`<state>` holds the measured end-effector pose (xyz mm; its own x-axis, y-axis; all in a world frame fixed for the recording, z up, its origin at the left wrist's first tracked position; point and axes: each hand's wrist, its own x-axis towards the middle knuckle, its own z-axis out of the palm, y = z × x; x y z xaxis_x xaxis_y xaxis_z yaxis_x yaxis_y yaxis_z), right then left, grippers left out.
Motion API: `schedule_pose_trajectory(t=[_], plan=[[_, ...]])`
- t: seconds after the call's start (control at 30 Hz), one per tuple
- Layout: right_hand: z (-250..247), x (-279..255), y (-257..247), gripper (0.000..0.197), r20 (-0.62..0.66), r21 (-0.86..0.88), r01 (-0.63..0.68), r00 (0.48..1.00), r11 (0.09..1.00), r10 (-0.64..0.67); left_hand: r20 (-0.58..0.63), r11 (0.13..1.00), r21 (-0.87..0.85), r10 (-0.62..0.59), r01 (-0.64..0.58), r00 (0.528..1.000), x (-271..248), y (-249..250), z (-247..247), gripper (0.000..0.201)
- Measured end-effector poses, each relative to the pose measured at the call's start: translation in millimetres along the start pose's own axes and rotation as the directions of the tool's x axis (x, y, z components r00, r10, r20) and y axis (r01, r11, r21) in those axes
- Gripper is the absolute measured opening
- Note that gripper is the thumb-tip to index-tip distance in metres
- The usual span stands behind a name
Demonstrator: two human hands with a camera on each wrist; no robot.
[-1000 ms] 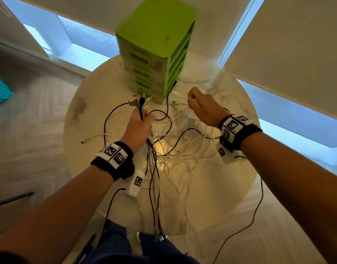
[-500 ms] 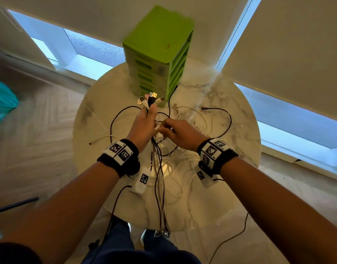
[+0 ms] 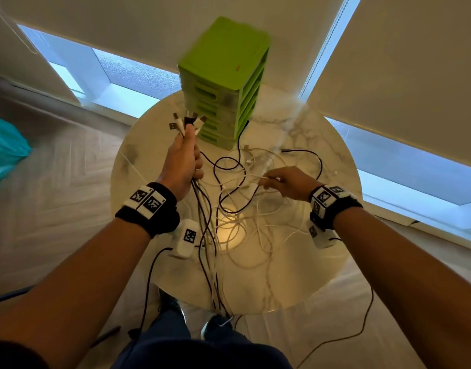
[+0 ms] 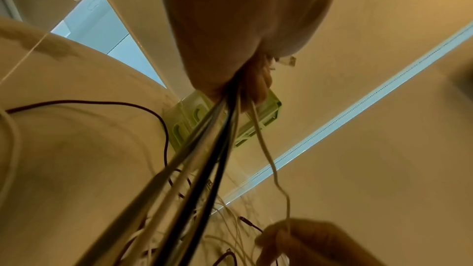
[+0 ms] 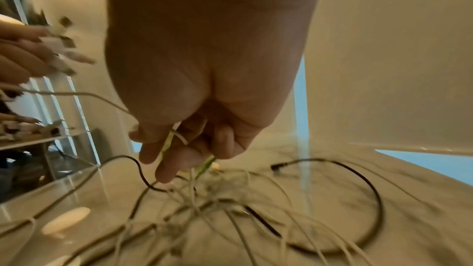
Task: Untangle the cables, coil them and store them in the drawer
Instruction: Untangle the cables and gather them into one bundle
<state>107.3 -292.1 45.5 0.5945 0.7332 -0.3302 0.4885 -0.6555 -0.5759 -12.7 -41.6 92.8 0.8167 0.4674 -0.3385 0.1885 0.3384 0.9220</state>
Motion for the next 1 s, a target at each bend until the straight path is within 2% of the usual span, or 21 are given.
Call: schedule_pose_trajectory(t=[0.13,0.23,0.33,0.43,0.53,0.6,0.7,0.8,0.87,0.93,1.0], plan=[[-16,10,-30,0.026,-0.039,-0.046,0.143,0.989,0.989,-0.145,0.159,0.949,0.299,0.054,-0.1,0.986,-5,-4,7,0.03],[-21,13,-49,0.024,-0.088,-0.061,0.167,0.981,0.984,-0.173,0.206,0.912,0.397,0.018,-0.1,0.978,-6,-9,13,0.036],[-23,12,-59,0.027,-0.121,-0.082,0.157,0.979,0.984,-0.166,0.28,0.929,0.362,-0.029,-0.077,0.96,-8,-8,15,0.028],[-20,10,-64,0.03,-0.157,-0.094,0.127,0.977,0.987,-0.141,0.384,0.941,0.335,-0.101,-0.037,0.918,-9,-3,13,0.031],[-15,9,-70,0.03,-0.151,-0.066,0.09,0.984,0.994,-0.099,0.447,0.922,0.381,-0.125,-0.062,0.886,-7,0,13,0.021],[-9,8,-72,0.028,-0.151,-0.013,0.081,0.985,0.997,-0.082,0.446,0.92,0.382,-0.101,-0.087,0.889,-4,2,14,0.017],[9,5,-60,0.025,-0.104,0.116,-0.028,0.994,0.993,0.04,0.435,0.941,0.33,-0.083,-0.073,0.897,-2,12,18,0.017],[35,0,-38,0.017,-0.041,0.087,-0.107,0.993,0.99,0.111,0.396,0.943,0.321,-0.052,-0.086,0.917,2,26,21,0.031],[45,0,-25,0.017,-0.031,0.131,-0.158,0.986,0.979,0.164,0.391,0.94,0.321,-0.018,-0.118,0.92,7,32,19,0.041],[47,-2,-17,0.014,-0.003,0.208,-0.206,0.978,0.956,0.211,0.418,0.957,0.261,0.009,-0.13,0.908,11,35,14,0.034],[47,-4,-8,0.011,0.044,0.195,-0.227,0.974,0.954,0.223,0.4,0.966,0.213,0.047,-0.143,0.915,16,39,8,0.035]])
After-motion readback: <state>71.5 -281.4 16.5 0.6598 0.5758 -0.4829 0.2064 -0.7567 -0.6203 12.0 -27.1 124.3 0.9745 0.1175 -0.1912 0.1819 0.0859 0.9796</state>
